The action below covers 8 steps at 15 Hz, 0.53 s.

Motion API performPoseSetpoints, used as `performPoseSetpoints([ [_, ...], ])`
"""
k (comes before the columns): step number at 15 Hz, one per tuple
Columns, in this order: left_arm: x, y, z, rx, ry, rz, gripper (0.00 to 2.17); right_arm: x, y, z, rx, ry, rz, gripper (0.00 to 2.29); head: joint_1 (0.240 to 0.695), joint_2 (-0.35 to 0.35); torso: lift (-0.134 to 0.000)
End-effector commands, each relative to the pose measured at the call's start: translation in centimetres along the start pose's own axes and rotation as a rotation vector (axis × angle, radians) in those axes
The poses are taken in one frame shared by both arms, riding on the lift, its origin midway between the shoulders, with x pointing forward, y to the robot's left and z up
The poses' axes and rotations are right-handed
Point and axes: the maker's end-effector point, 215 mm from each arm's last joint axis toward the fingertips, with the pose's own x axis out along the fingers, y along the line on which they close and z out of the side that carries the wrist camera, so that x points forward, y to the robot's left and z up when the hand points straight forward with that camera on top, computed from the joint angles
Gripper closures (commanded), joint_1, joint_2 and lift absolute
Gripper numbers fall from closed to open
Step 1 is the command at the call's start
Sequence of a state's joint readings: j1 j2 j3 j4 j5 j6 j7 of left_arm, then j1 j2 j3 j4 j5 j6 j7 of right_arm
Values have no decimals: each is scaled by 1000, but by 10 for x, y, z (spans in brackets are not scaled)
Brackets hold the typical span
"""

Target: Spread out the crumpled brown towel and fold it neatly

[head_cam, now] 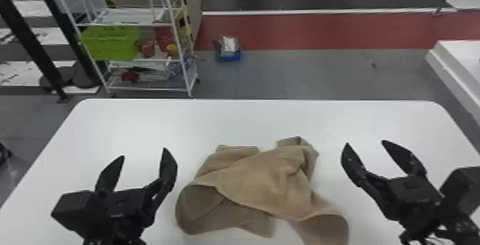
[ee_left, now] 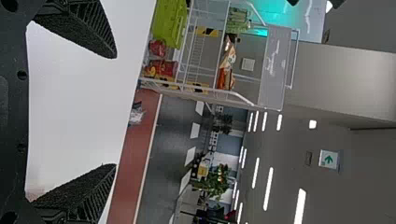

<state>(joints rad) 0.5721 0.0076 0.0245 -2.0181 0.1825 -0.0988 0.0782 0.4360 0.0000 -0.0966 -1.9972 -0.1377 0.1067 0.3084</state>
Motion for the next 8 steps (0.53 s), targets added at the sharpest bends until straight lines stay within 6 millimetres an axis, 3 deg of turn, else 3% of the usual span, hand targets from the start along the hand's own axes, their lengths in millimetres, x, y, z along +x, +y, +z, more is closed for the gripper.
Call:
performPoseSetpoints([
  [1, 0, 0, 0, -1, -1, 1, 39, 0, 0, 0, 0, 0, 0, 164, 695, 64, -122],
  [8, 0, 0, 0, -2, 0, 2, 39, 0, 0, -1, 1, 3, 0, 164, 695, 64, -122],
])
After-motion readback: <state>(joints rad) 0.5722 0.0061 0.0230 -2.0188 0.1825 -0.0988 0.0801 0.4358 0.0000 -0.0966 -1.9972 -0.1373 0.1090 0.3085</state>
